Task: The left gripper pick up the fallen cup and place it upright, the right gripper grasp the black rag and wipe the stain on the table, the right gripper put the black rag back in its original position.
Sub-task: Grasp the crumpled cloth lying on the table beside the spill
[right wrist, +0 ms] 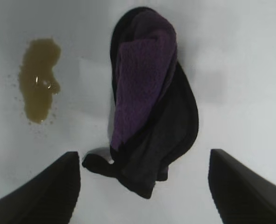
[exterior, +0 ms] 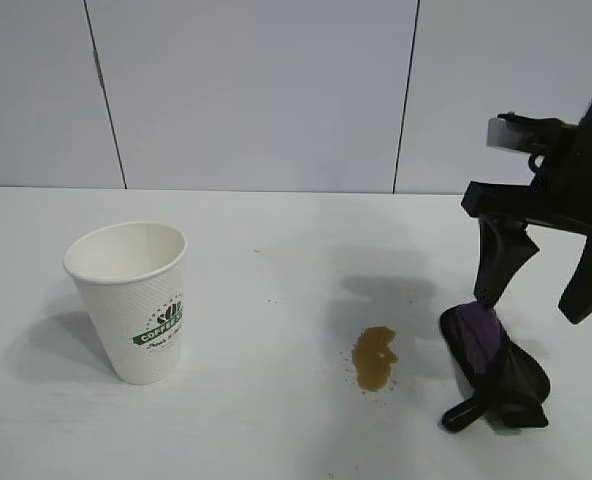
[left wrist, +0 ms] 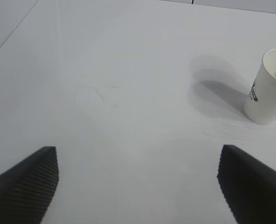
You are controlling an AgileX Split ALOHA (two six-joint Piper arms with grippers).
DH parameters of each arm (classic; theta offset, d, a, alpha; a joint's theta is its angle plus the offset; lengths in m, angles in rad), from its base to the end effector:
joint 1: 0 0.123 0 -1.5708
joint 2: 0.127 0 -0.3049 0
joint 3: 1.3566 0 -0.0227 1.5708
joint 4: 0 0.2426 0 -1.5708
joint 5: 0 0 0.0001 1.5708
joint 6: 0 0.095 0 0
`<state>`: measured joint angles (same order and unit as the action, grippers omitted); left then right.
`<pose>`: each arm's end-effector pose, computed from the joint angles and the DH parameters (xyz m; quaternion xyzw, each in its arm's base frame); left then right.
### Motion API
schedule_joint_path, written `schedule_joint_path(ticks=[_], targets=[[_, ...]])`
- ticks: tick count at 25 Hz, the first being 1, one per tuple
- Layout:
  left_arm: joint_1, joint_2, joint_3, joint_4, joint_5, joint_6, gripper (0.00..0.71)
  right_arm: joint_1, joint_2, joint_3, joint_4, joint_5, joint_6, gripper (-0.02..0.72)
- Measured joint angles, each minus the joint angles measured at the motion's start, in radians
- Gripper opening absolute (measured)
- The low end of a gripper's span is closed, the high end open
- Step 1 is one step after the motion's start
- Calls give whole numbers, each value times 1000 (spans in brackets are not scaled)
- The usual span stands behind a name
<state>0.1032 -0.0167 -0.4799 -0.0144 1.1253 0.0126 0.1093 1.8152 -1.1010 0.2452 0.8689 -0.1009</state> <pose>-0.0315 -0.0045 0.2602 -0.0389 0.8696 0.0213 0.4918 0.3248 0.0534 0.1902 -0.0291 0.9942 0.0964 0.0368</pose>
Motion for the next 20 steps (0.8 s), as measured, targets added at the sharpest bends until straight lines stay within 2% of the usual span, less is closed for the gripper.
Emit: schedule_joint_path(ticks=[7, 12, 16, 20], targets=[[0, 0, 0, 0, 0, 0, 664, 2, 52, 0, -4, -30, -1, 523], [0, 0, 0, 0, 0, 0, 664, 41, 101, 0, -48, -38, -1, 523], [0, 0, 0, 0, 0, 0, 664, 86, 114, 0, -57, -88, 22, 522], [0, 0, 0, 0, 0, 0, 664, 96, 118, 0, -66, -111, 32, 456]])
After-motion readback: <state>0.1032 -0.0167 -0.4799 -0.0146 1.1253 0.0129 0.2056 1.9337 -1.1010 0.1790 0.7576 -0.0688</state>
